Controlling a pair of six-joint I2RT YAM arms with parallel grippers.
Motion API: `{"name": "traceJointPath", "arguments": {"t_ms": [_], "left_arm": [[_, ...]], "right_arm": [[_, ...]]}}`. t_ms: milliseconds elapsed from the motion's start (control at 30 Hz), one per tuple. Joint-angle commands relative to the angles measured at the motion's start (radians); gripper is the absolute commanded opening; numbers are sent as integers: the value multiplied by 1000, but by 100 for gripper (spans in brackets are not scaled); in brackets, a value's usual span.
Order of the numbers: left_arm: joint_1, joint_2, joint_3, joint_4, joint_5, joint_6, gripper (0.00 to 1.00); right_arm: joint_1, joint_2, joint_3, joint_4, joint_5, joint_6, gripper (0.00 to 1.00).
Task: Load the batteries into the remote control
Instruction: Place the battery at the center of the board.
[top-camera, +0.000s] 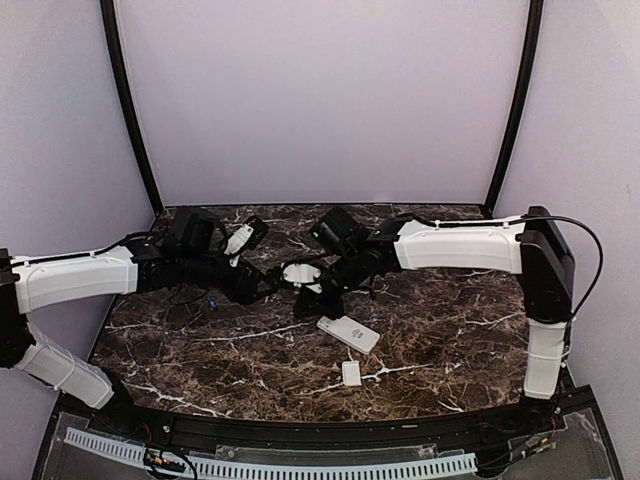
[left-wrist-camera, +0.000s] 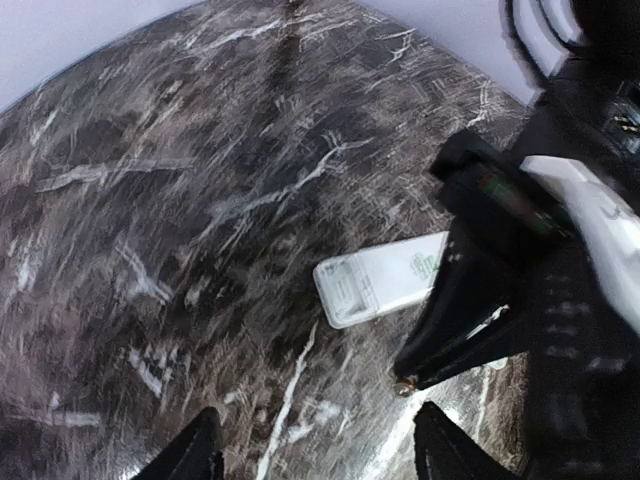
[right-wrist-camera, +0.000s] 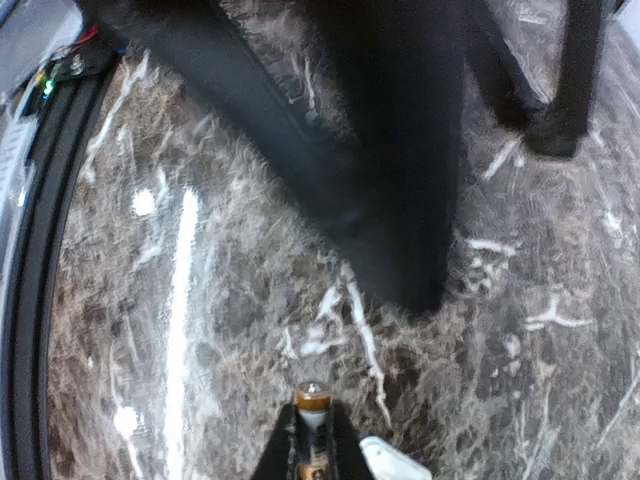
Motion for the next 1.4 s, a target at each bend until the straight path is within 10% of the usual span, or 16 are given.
{"name": "traceJointPath", "arguments": {"t_ms": [0, 333, 1000, 1367], "left_arm": [[49, -90, -41, 13, -144, -165, 64], [54, -213, -118, -18, -271, -201, 72], [54, -216, -122, -44, -249, -120, 83], [-149, -231, -157, -91, -179, 121, 88]], "right_arm": [[120, 125, 65, -136, 31, -256, 0], [208, 243, 143, -217, 73, -334, 0], [233, 182, 130, -172, 164, -335, 39], [52, -255, -269, 250, 121, 273, 43]]}}
